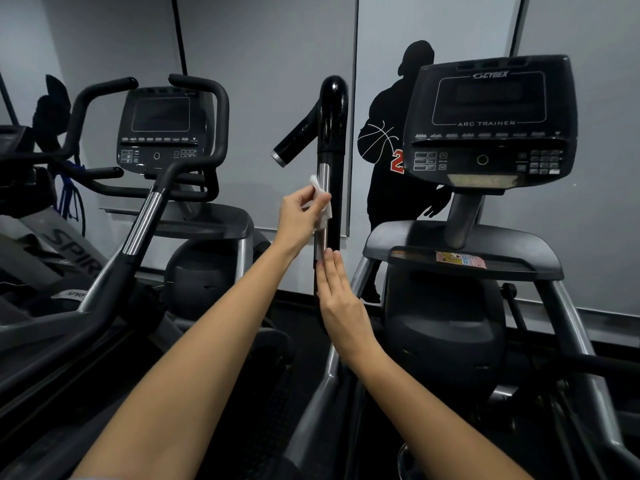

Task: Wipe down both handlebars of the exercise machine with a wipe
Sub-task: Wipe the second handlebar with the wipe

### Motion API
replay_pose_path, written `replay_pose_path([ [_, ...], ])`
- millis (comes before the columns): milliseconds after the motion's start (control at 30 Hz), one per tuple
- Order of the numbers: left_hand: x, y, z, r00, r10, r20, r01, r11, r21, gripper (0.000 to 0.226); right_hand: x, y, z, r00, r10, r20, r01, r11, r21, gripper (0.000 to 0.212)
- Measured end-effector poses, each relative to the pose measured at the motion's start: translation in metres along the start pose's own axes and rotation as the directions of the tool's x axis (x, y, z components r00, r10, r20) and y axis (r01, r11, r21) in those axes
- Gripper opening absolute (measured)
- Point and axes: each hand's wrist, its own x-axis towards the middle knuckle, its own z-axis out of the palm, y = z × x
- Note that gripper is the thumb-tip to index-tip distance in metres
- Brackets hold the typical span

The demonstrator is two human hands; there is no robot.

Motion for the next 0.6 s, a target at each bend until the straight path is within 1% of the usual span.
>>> replay_pose_path([
  [67,0.000,-0.003,0.001,1.000,-0.003,0.002,0.003,1.000,-0.020,0.025,-0.001,0.002,0.003,1.000,-0.002,0.015,0.002,1.000,0.013,0.077],
  [100,-0.004,-0.009,-0.001,0.999,-0.026,0.019,0.026,0.999,-0.030,0.026,-0.001,0.002,0.005,1.000,-0.001,0.023,0.001,1.000,0.013,0.078],
  [233,-0.040,-0.038,-0.005,0.985,-0.150,0.087,0.156,0.985,-0.067,0.013,-0.001,0.003,0.007,1.000,0.009,0.011,-0.009,1.000,-0.001,0.084],
  [300,-0.057,-0.050,-0.005,0.981,-0.175,0.086,0.180,0.982,-0.059,0.013,-0.001,0.002,0.007,0.999,0.045,-0.011,-0.044,0.994,0.098,0.085],
  [367,-0.062,-0.051,-0.004,0.985,-0.159,0.059,0.162,0.986,-0.043,0.015,-0.001,0.002,0.007,0.996,0.087,-0.013,-0.082,0.973,0.218,0.093],
  [467,-0.052,-0.036,0.000,0.996,-0.088,0.019,0.089,0.996,-0.019,0.016,0.000,0.002,0.007,0.996,0.088,-0.022,-0.078,0.951,0.300,0.109],
  [533,-0.045,-0.032,0.003,0.999,-0.044,-0.028,0.044,0.999,-0.017,0.018,0.000,0.003,0.008,0.995,0.099,-0.031,-0.083,0.940,0.331,0.108],
  [600,-0.049,-0.034,0.006,0.998,-0.037,-0.051,0.036,0.999,-0.016,0.020,0.000,0.003,0.008,0.993,0.115,-0.038,-0.094,0.933,0.348,0.107],
])
